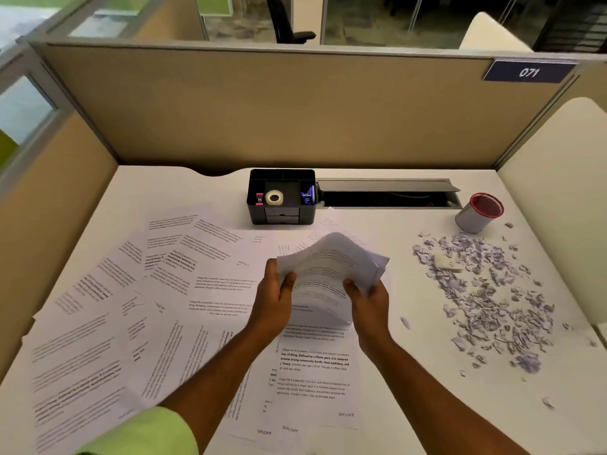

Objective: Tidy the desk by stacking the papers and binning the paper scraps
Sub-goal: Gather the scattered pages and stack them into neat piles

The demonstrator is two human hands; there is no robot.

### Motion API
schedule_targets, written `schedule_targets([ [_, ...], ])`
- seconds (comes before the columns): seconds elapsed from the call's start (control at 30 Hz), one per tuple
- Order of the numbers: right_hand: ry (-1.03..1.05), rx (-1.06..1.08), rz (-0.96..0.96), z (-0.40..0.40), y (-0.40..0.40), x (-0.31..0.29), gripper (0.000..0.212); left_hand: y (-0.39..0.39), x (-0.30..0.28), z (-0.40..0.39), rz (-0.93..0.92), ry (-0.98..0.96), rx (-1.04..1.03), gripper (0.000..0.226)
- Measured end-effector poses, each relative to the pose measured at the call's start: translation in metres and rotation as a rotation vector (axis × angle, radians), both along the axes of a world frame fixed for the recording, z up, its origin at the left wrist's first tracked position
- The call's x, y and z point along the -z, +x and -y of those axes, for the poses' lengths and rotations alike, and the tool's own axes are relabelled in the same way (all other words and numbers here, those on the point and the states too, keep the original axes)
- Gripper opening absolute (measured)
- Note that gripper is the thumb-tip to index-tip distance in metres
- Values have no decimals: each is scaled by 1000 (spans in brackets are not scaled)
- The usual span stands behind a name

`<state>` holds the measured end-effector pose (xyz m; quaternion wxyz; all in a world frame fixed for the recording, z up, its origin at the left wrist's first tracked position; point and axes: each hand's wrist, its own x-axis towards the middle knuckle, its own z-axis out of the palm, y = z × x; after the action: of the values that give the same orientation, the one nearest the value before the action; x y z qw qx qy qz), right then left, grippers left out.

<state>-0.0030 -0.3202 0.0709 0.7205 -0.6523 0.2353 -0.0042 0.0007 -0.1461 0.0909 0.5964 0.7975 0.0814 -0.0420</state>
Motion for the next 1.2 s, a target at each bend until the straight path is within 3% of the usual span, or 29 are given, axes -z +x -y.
schedule_targets([
  [0.17, -47, 1, 12, -2, -2, 2, 52, -1, 3, 3, 12, -33, -36, 32],
  [0.4, -183, -10, 17, 12, 10, 5, 19, 13, 13, -3, -20, 66, -64, 28],
  [0.6, -127, -161, 111, 35, 22, -8, 32, 26, -11, -9, 31, -68, -81, 16],
  [0.73, -131, -182, 110, 40, 22, -4, 19, 22, -11, -8, 6, -117, -70, 15],
  [0.97, -145, -218, 64, 35, 11, 5, 55, 6, 9, -3, -22, -111, -52, 31],
  [1.1, -267, -246, 24, 34, 14, 15, 28, 6, 18, -3, -81, -22, -39, 40],
  [1.2, -364, -238, 39, 39, 17, 17, 19, 9, 18, -5, -79, 13, -106, 38],
])
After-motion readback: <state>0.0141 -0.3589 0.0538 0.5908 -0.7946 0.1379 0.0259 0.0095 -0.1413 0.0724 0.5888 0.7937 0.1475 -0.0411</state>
